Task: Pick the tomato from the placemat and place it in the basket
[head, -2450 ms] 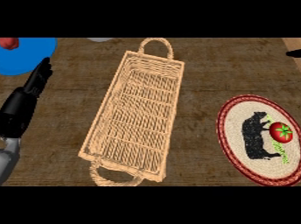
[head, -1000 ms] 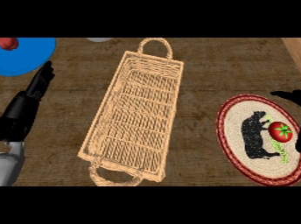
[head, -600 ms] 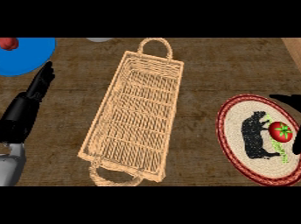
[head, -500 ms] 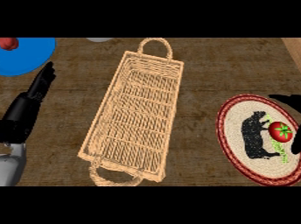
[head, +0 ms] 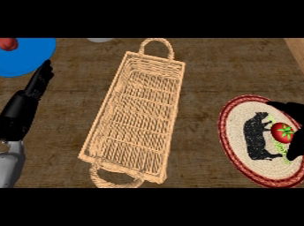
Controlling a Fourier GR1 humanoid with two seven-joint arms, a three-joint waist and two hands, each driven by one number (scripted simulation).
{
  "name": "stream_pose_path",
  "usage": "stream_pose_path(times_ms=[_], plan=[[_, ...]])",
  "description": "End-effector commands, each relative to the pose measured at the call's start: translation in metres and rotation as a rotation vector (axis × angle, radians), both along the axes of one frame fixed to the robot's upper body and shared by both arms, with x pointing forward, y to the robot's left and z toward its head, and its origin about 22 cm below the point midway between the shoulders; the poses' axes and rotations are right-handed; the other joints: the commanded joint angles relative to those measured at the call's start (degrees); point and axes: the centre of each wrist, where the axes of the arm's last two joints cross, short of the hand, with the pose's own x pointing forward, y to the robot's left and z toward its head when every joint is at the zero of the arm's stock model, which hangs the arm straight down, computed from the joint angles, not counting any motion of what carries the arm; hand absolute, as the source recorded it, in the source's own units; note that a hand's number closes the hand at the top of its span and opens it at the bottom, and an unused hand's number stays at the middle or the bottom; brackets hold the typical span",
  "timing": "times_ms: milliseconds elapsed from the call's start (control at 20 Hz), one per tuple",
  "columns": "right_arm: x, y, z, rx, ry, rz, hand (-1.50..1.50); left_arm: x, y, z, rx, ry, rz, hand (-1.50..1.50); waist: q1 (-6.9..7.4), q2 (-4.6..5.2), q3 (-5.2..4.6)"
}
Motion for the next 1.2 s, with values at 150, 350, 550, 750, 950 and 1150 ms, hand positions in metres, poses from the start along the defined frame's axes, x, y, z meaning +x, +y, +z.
stream_pose_path(times_ms=[150,350,550,750,950,1150], plan=[[-0.001,-0.023,-0.009,-0.012,0.015,-0.025,-1.5,-0.006,-0.003,-0.001,0.001,-0.009,-0.002,0.0,0.13,0.03,0.01],[-0.017,-0.019,-0.024,-0.025,0.033,-0.022,-1.5,-0.008,0.0,0.006,0.003,-0.009,0.006,0.0,-0.08,-0.05,0.0],[0.005,-0.016,-0.031,-0.013,0.057,-0.032,-1.5,-0.008,-0.002,0.006,0.003,-0.014,-0.008,0.0,0.31,0.05,0.02],[0.003,-0.025,-0.033,0.047,0.026,-0.065,1.5,0.003,-0.008,0.009,0.006,-0.01,0.003,0.0,0.22,0.04,0.02],[0.0,-0.007,-0.048,0.009,-0.007,0.006,1.5,0.004,0.003,-0.001,0.011,-0.003,-0.003,0.0,0.07,0.06,0.0],[-0.013,-0.02,-0.065,-0.01,-0.028,0.027,1.5,0.004,-0.006,0.015,-0.002,-0.004,-0.019,0.0,0.45,0.09,0.05]])
